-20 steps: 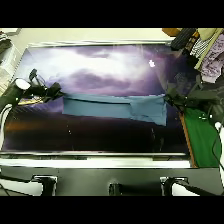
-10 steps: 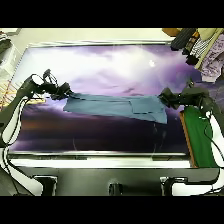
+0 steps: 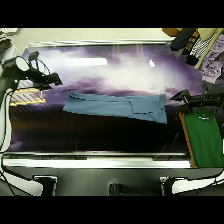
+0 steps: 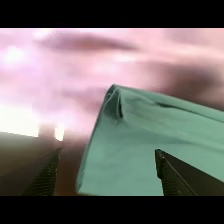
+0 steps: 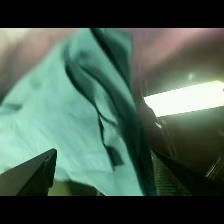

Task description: Fold the clothes and pants, and hang the long-sleeved shirts on hangers.

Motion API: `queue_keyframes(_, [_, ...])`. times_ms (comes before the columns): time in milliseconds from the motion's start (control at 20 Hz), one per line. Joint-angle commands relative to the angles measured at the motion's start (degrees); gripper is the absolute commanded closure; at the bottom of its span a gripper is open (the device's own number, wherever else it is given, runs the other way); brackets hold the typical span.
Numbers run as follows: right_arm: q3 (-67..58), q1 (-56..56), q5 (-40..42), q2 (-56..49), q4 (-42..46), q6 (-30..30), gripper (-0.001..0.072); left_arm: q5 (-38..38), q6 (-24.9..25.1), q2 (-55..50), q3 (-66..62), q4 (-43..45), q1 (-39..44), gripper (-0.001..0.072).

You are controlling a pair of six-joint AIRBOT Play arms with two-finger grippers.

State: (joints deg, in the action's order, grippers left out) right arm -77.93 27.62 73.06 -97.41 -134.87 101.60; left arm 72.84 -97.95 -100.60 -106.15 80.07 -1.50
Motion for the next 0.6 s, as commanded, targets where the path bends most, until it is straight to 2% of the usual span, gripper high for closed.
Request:
queue_keyframes(0, [-0.5, 0.92, 3.04, -4.83, -3.96, 4.07, 0.0021, 3.28, -0.07, 4.04, -1.18, 3.78, 0.17, -0.0013])
queue_keyframes(200, [-0.5, -2.64, 1.53, -7.72, -4.37, 5.4, 0.0022, 3.96, -0.11, 5.49, -1.18, 3.74, 0.17, -0.0013])
queue_keyframes(450, [-0.5, -7.93, -5.16, -8.79, -2.25, 4.57, 0.0032, 6.05, -0.26, 5.46, -1.18, 3.74, 0.17, -0.0013])
queue_keyframes(550, [-0.5, -9.86, -6.78, -8.79, -0.52, 4.17, 0.0087, 6.05, -0.26, 5.44, -1.18, 3.74, 0.17, -0.0013])
